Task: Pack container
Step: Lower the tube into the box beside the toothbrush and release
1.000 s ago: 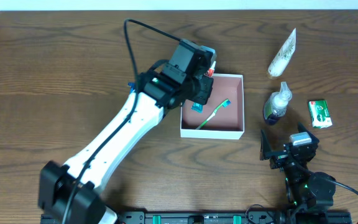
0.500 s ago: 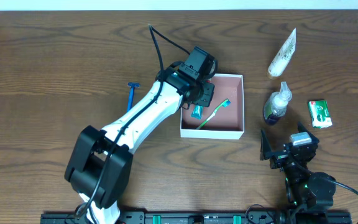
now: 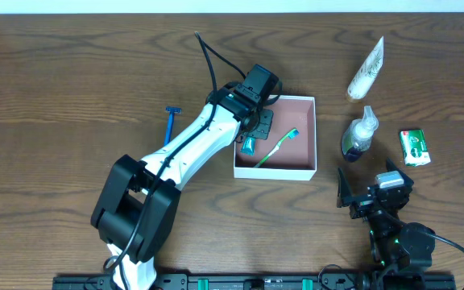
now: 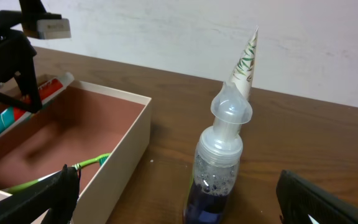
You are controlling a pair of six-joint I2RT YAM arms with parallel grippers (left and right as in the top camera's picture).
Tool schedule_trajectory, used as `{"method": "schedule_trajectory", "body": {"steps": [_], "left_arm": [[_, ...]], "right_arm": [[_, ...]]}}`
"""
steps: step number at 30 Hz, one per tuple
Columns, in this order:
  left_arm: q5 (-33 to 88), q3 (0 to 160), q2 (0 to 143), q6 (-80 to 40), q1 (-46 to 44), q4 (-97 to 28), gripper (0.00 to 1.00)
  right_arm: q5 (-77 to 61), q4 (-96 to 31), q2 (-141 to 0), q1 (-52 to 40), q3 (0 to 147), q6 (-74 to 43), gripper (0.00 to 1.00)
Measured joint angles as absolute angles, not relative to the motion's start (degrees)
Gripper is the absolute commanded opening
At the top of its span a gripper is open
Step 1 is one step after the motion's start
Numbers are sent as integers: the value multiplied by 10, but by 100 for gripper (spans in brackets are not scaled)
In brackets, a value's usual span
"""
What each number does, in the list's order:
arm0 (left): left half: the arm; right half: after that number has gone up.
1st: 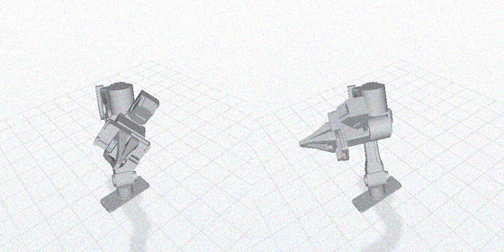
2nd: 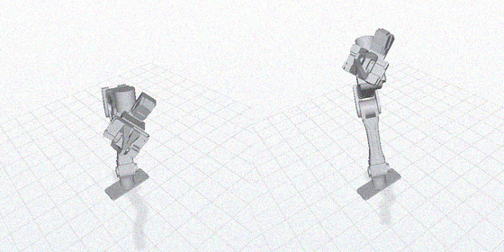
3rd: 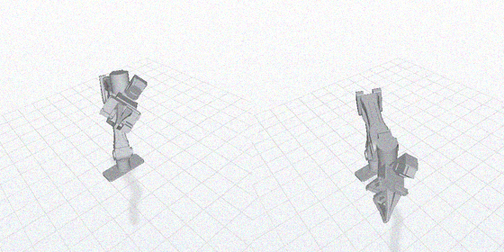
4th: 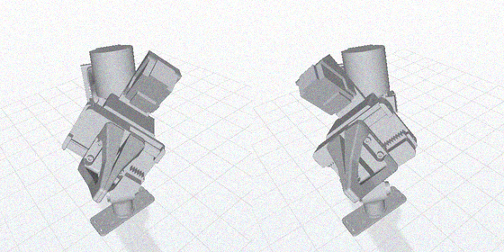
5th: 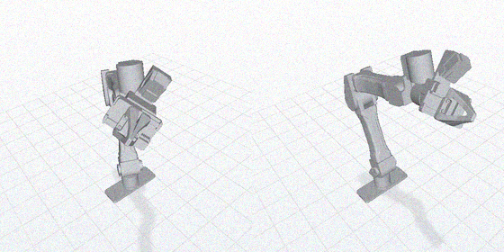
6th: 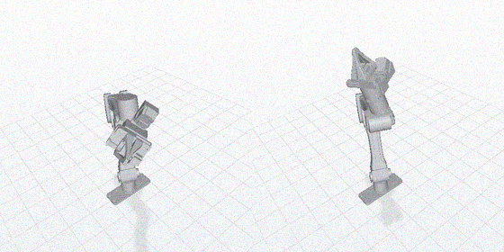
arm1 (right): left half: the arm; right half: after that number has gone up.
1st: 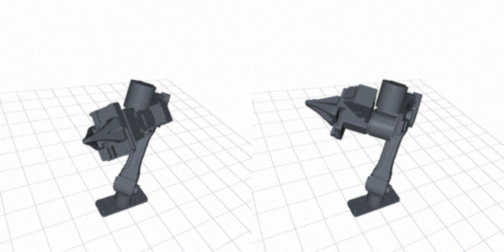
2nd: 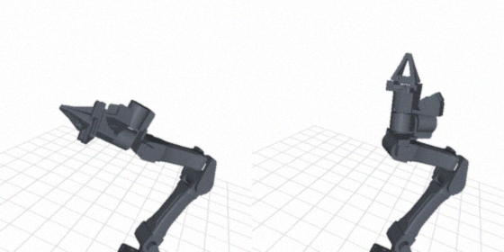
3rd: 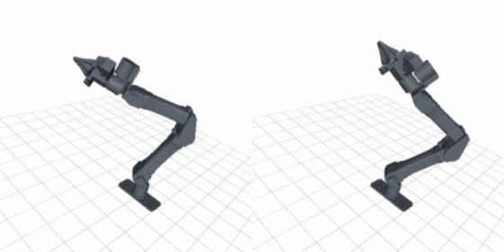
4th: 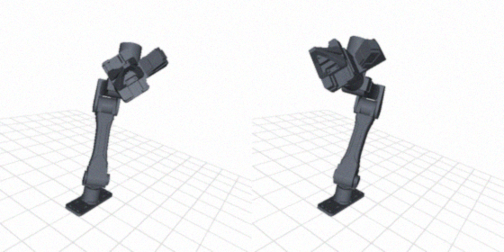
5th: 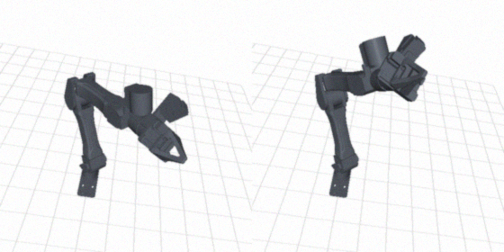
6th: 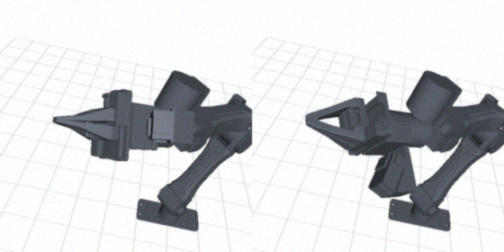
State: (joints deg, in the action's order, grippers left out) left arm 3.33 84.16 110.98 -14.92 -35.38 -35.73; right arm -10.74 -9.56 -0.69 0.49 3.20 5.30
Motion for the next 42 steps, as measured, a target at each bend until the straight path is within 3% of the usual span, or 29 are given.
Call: {"method": "schedule_trajectory", "body": {"steps": [14, 21, 39, 40, 42], "left_arm": [[27, 842, 1143, -150, -354, -353, 11], [27, 842, 1164, -152, -354, -350, 17], [27, 842, 1164, -152, -354, -331, 17], [27, 842, 1164, -152, -354, -331, 24], [28, 842, 1164, -152, -354, -331, 25]], "right_arm": [[-107, -96, -7, 5, 32, 53, 99], [-107, -96, -7, 5, 32, 53, 99], [-107, -96, -7, 5, 32, 53, 99], [-107, -96, -7, 5, 32, 53, 99], [-107, -96, -7, 5, 32, 53, 99]]}}
